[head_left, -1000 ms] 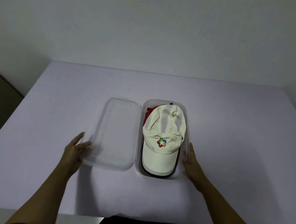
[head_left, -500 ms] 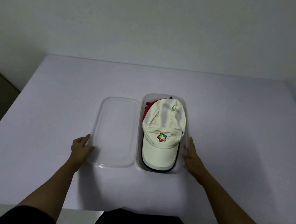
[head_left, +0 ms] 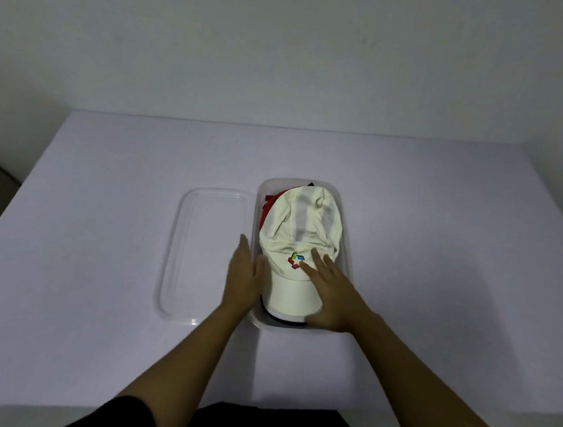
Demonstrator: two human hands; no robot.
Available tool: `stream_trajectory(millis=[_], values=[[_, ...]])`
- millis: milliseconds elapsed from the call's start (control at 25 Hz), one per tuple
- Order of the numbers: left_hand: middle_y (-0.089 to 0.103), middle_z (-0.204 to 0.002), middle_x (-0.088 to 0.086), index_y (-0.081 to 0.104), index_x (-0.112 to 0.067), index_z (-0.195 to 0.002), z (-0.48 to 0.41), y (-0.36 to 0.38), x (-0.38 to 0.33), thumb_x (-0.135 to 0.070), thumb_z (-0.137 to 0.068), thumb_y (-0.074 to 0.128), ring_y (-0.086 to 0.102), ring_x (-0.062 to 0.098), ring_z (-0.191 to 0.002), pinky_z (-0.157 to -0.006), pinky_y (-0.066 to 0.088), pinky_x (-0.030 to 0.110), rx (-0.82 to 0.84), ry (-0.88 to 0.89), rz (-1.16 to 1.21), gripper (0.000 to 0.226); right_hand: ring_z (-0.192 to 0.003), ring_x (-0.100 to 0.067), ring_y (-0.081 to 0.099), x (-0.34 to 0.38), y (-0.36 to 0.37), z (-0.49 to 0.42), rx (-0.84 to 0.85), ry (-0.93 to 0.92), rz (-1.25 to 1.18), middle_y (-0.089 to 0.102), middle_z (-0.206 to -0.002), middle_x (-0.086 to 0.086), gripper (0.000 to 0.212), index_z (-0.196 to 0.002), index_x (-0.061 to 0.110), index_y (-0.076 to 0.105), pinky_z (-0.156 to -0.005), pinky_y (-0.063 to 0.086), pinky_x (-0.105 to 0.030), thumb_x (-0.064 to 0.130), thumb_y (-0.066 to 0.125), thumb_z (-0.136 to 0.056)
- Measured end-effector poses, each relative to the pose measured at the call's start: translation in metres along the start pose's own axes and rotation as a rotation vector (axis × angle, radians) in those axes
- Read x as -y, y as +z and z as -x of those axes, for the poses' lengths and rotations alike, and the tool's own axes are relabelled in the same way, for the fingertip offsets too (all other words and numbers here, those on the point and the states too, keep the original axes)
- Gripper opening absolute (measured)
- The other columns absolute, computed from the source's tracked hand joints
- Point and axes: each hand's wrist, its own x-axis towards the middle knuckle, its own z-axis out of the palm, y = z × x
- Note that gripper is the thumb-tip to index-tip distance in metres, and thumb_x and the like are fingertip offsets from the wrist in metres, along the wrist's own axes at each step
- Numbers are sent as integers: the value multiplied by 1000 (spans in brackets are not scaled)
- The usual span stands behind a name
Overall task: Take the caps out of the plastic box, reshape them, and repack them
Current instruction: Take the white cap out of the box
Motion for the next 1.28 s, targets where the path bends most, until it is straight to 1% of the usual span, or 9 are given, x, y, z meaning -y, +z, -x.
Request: stream_trajectory(millis=[120, 400, 480, 600, 680, 880, 1080, 1160, 1280], values=[[34, -151, 15, 2, -13, -150, 0, 13, 6, -31, -101, 33, 40, 31, -134, -111, 33, 40, 48, -113, 29, 61, -146, -35, -6, 6, -2, -10, 100, 33, 183, -13, -158, -14, 122, -150, 19, -3, -118, 14, -50, 49, 78, -63], [41, -147, 16, 8, -15, -150, 4, 10, -4, -31, -102, 30, 45, 34, -130, -108, 35, 42, 1, -164, -21, 56, -141, -51, -2, 30, -16, -21, 241, 38, 469, -12, -154, -29, 127, -147, 6, -13, -114, 18, -51, 44, 78, -67], [40, -148, 16, 8, -14, -151, 8, 9, -9, -32, -101, 29, 44, 34, -131, -109, 34, 41, 5, -158, -33, 57, -140, -52, -3, 29, -23, -20, 253, 8, 473, -14, -154, -29, 129, -147, 7, -15, -115, 15, -51, 45, 78, -67], [44, -144, 18, 11, -10, -150, 12, 7, -13, -28, -101, 28, 47, 36, -128, -107, 36, 40, -21, -116, -34, 55, -138, -55, -5, 28, -24, -15, 254, 5, 363, -15, -156, -21, 127, -147, 18, -18, -110, 25, -55, 36, 78, -67], [46, -143, 18, 12, -10, -150, 13, 6, -15, -25, -101, 27, 48, 36, -127, -106, 36, 38, -32, -120, -31, 53, -139, -53, 2, 29, -23, -10, 171, 62, 244, -8, -159, -14, 116, -148, 21, -15, -101, 39, -53, 23, 72, -71], [42, -145, 20, 12, -11, -151, 13, 5, -12, -23, -102, 24, 44, 38, -129, -107, 33, 39, -36, -122, -20, 52, -138, -37, 31, 29, -27, 2, -388, 96, -115, 15, -158, -9, 81, -150, 14, 14, -95, 48, -45, -11, 42, -78], [41, -145, 21, 13, -11, -150, 12, 7, -13, -23, -103, 22, 43, 40, -130, -109, 32, 42, -56, -142, -27, 50, -140, -33, 30, -13, -61, 20, -859, 73, -189, 16, -158, -11, 78, -149, 18, 16, -92, 46, -37, -9, 43, -80], [43, -144, 21, 14, -11, -150, 11, 9, -15, -24, -103, 22, 45, 40, -129, -108, 33, 43, -60, -152, -29, 49, -141, -34, 26, -48, -66, 22, -881, 144, -102, 16, -158, -13, 80, -148, 15, 18, -93, 47, -43, -12, 39, -77], [47, -140, 22, 15, -13, -150, 11, 9, -16, -25, -103, 23, 47, 41, -125, -106, 36, 42, -74, -171, -27, 49, -141, -39, 23, -105, -51, 24, -722, 325, -12, 14, -158, -13, 83, -149, 14, 19, -100, 42, -57, -21, 41, -77]])
